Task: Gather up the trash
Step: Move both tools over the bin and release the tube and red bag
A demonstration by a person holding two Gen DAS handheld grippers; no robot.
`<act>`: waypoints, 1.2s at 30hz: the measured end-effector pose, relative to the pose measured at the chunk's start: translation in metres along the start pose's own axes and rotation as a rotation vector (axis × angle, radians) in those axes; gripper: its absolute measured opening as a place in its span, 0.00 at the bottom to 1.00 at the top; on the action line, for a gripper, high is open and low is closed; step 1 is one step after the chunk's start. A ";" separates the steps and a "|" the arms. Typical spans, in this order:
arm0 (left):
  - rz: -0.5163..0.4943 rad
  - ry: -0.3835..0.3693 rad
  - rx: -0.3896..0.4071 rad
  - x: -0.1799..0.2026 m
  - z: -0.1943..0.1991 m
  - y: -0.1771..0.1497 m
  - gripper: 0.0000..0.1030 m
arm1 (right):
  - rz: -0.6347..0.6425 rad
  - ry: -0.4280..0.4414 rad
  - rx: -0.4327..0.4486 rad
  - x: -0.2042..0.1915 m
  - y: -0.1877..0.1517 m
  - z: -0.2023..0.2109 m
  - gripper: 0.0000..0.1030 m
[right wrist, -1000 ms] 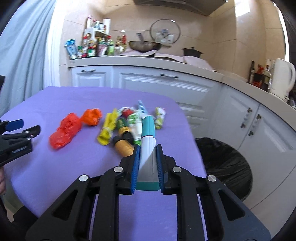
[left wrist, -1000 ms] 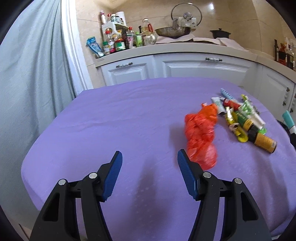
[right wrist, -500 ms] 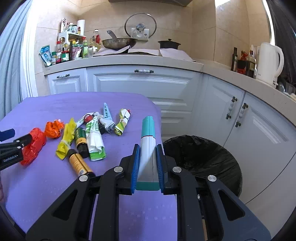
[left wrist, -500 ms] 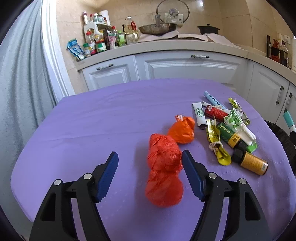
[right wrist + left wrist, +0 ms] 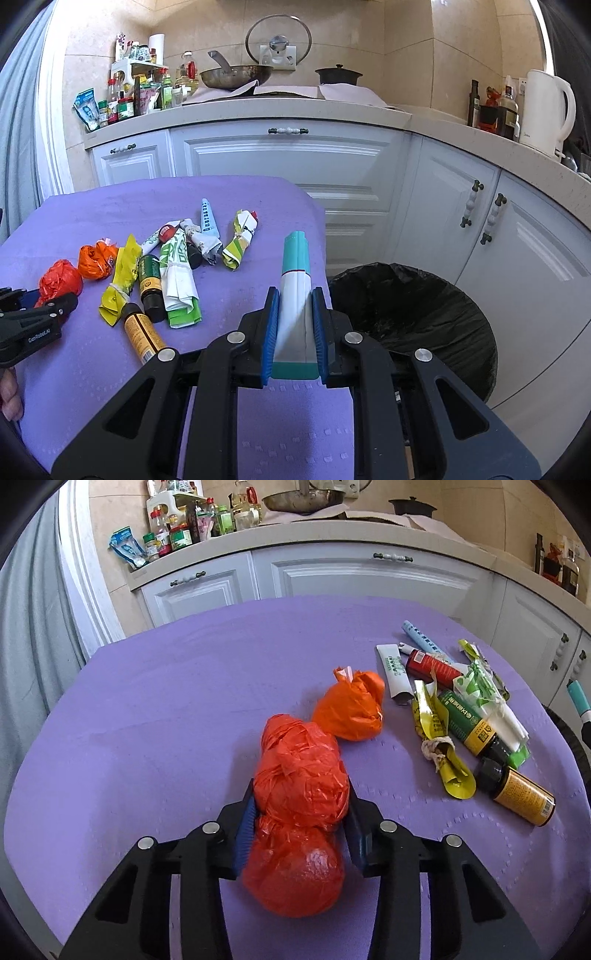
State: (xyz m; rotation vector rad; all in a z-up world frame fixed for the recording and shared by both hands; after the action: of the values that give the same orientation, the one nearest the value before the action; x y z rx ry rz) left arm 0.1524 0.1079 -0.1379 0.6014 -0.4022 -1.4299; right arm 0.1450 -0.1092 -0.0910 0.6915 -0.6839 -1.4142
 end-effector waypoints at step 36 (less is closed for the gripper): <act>-0.251 -0.289 0.275 0.233 0.059 0.071 0.38 | -0.167 -0.194 0.030 0.156 0.008 0.003 0.18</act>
State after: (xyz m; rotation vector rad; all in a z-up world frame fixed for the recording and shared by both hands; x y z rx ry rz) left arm 0.2005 -0.1288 -0.0700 0.6849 -0.7829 -1.7250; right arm 0.1542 -0.2645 -0.0812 0.6516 -0.8151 -1.6423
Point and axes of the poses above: each gripper's, at about its wrist camera, not at the fingertips, and z roughly against the way its jaws point, x to its right, y to its top, the point moved 8 cm from there along -z, roughly the way its jaws point, and after that the axes turned 5 degrees about -x, right-handed, at the moved point
